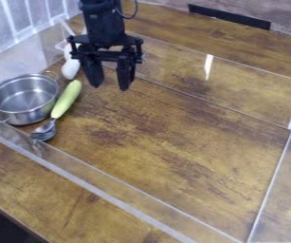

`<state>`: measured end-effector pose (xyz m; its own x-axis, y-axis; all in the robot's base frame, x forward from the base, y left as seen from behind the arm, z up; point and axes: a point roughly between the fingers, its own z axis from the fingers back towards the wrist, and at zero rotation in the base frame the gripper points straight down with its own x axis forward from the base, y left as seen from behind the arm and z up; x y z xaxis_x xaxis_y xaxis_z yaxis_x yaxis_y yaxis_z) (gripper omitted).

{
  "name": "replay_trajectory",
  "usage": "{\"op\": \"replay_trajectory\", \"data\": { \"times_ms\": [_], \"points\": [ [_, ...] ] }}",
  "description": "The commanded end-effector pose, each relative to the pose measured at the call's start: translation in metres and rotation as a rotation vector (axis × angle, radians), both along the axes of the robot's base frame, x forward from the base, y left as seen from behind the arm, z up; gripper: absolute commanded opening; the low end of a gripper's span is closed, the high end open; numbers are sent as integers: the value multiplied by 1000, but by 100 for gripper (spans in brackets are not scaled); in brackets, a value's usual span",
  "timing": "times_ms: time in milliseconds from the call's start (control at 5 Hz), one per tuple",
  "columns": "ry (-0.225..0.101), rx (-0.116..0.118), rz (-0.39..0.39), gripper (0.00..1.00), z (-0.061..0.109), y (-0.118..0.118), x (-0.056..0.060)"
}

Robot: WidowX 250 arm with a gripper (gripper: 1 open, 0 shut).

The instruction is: Move the green spoon to the right

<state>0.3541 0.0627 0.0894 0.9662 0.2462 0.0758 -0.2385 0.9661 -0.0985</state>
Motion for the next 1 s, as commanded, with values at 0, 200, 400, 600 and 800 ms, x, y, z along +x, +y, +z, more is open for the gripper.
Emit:
{"op": "replay_trajectory", "data": {
  "times_ms": [0, 200, 400, 600, 800],
  "points": [
    [-66, 48, 32, 100, 9, 24, 0],
    [-67, 77, 87, 100, 3, 50, -4],
    [-59, 99, 125, 100, -9, 66, -8],
    [-38, 117, 147, 100, -25, 72, -10],
    [-22, 128, 211, 0, -31, 75, -5]
  ]
}}
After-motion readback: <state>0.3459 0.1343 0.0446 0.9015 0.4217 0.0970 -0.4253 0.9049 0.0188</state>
